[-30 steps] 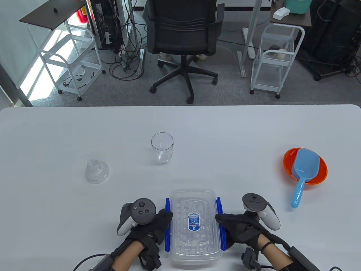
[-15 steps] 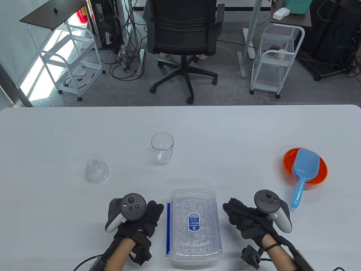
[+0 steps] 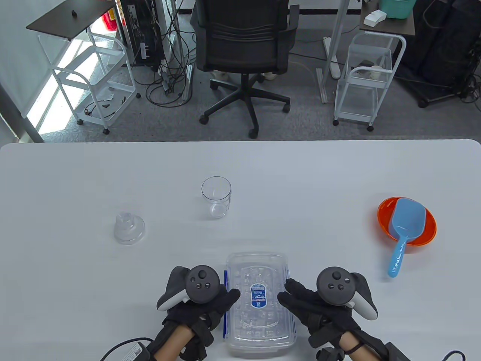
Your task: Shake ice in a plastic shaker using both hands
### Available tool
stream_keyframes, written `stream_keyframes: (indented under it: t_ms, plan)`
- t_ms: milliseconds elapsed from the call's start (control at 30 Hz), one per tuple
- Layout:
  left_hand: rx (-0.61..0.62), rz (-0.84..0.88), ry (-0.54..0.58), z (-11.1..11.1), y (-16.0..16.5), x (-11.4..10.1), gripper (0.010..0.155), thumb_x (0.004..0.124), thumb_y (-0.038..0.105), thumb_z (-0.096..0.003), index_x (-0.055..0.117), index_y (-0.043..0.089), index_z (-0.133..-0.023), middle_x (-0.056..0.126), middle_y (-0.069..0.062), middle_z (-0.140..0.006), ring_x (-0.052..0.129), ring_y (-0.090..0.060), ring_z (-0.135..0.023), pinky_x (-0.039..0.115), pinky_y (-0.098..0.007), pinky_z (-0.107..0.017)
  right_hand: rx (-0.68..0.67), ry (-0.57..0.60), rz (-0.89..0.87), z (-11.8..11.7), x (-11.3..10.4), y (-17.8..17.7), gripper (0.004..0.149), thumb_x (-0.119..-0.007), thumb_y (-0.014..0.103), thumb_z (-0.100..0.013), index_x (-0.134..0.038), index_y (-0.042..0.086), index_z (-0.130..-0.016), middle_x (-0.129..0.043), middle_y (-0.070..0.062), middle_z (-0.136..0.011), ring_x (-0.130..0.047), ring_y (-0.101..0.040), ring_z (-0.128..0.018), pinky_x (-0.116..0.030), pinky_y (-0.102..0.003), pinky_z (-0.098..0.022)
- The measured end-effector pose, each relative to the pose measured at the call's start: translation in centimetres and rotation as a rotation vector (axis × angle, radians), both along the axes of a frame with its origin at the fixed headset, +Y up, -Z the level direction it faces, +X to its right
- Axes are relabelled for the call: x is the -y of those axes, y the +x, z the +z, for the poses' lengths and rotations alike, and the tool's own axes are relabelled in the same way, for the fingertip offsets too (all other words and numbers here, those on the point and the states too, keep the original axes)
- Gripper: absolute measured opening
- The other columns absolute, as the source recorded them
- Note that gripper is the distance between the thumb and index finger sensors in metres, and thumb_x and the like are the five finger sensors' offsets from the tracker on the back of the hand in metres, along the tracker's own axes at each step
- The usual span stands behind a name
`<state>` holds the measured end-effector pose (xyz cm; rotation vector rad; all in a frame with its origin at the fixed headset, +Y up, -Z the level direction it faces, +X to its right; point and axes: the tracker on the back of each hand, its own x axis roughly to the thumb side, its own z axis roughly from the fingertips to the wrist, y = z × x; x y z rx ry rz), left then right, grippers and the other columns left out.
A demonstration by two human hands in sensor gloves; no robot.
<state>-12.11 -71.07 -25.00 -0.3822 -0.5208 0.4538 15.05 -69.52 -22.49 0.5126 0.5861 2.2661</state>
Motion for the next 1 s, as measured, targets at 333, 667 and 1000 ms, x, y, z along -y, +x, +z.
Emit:
stream_keyframes:
  t_ms: [333,667,1000]
  plan:
    - [0.029,0.009,0.042,0.1,0.6,0.2,0.077,0.048,0.043,-0.0652,0.063,-0.03,-0.084,0.092,-0.04,-0.071,0.104,-0.044,-0.051,0.088,-0.037,-0.031,0.029,0.049,0.045,0.0,0.0,-0.6,0.074,-0.05,0.043,-0.064,-0.044,-0.021,-0.102,-0.067,-0.053,-0.083,-0.073,-0.072,-0.069,-0.061,-0.078,-0.044]
    - [-0.058,0.077,0.059,0.3,0.2,-0.9,0.077,0.047,0.043,-0.0655,0.063,-0.031,-0.084,0.093,-0.042,-0.07,0.104,-0.044,-0.049,0.088,-0.037,-0.029,0.078,0.12,0.004,0.2,-1.1,-0.4,0.074,-0.049,0.044,-0.065,-0.045,-0.02,-0.102,-0.071,-0.05,-0.082,-0.076,-0.069,-0.068,-0.061,-0.078,-0.044]
    - [-0.19,0.315,0.297,0.9,-2.2,-3.7,0.078,0.049,0.044,-0.0649,0.051,-0.029,-0.091,0.084,-0.04,-0.083,0.099,-0.044,-0.063,0.087,-0.038,-0.04,0.218,0.237,-0.322,-0.4,-4.6,-0.7,0.074,-0.051,0.043,-0.064,-0.042,-0.019,-0.103,-0.061,-0.052,-0.089,-0.065,-0.073,-0.073,-0.055,-0.08,-0.045]
